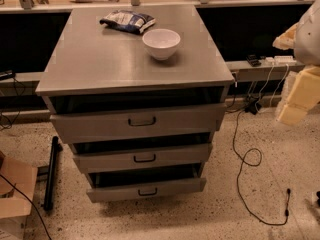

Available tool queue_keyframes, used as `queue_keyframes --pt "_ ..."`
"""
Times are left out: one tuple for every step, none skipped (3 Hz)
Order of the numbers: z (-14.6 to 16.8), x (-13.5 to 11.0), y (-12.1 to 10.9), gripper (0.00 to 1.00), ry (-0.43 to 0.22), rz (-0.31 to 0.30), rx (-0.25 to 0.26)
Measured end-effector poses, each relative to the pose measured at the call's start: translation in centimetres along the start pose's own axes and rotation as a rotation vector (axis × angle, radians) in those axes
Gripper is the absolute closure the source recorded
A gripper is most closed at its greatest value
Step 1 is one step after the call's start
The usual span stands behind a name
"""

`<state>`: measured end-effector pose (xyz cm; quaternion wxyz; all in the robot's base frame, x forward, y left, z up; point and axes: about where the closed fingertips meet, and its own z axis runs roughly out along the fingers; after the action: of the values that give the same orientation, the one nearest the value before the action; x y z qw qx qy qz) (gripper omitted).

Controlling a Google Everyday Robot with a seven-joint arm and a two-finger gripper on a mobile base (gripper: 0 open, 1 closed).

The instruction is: Open bottom drawer

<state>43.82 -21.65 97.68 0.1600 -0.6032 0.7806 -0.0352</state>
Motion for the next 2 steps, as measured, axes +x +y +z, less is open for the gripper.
queue_keyframes --pt "0.0 0.0 0.0 0.00 -0.001 0.000 0.002" --pt "1.2 0.6 -1.0 0.00 -0.056 0.008 -0.011"
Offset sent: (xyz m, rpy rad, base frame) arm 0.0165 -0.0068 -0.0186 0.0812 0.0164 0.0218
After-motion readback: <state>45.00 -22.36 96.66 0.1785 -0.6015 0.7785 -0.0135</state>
